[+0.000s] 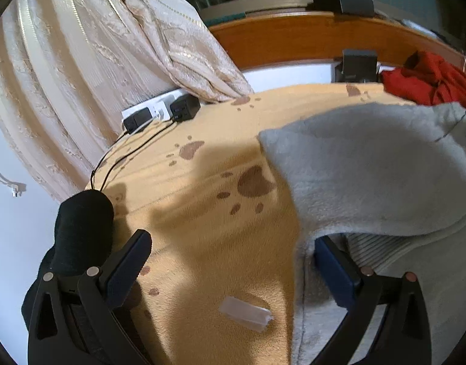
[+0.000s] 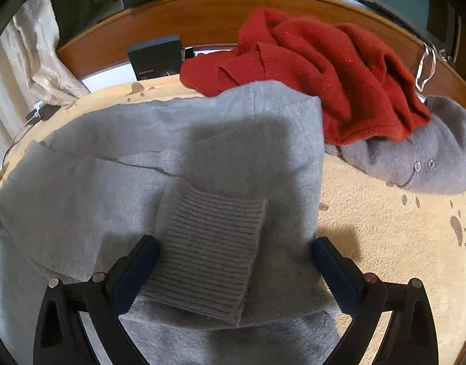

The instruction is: Fold clothes

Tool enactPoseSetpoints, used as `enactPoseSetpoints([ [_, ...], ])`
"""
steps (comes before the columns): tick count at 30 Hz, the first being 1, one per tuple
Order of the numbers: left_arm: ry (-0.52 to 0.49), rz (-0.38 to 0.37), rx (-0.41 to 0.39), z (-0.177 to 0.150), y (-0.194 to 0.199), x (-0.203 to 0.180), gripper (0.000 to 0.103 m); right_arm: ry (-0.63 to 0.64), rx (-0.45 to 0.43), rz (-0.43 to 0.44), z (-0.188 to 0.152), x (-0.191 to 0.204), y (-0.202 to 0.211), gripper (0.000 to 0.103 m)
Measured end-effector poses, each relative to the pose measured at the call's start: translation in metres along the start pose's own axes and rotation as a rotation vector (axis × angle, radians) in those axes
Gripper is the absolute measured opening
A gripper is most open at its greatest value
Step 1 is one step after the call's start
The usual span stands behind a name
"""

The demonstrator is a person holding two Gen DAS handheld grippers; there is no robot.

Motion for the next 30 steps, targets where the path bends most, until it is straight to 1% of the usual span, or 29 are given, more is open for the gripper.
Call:
enactPoseSetpoints([
  [5, 0.008, 0.007, -0.022, 0.004, 0.01, 0.002, 0.103, 0.0, -0.001, 0.003, -0.001, 0.0, 0.0, 0.102],
  [9, -0.045, 0.046, -0.021, 0.003, 0.011, -0.002, 0.103, 0.0, 0.0, 0.005, -0.002, 0.0, 0.001, 0.102],
  [15, -0.16, 0.111, 0.078, -0.017, -0.022, -0.011, 0.103, -0.001, 0.0, 0.005, -0.002, 0.0, 0.002, 0.102],
  [18, -0.151, 0.078, 0.09, -0.019, -0.025, -0.01, 0.103, 0.0, 0.0, 0.005, -0.002, 0.0, 0.001, 0.102],
  [22, -0.115, -0.003, 0.099, -0.019, -0.026, -0.003, 0.103, 0.0, 0.0, 0.005, -0.002, 0.0, 0.002, 0.102],
  [26, -0.097, -0.067, 0.103, -0.023, -0.019, -0.001, 0.103, 0.0, 0.001, 0.006, -0.002, 0.001, 0.002, 0.102],
  [27, -0.1, -0.076, 0.105, -0.024, -0.018, -0.001, 0.103, 0.0, 0.001, 0.006, -0.002, 0.001, 0.002, 0.102],
  [30, -0.139, -0.072, 0.106, -0.029, -0.013, 0.002, 0.103, 0.001, 0.001, 0.007, -0.002, 0.0, 0.001, 0.102],
])
Point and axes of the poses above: each gripper's, at about its wrist camera, not at the fingertips, and y roughly against the way its jaws point, x to its left, z to its top, the point moved 6 cm from there along -y, roughly the way its jaws point
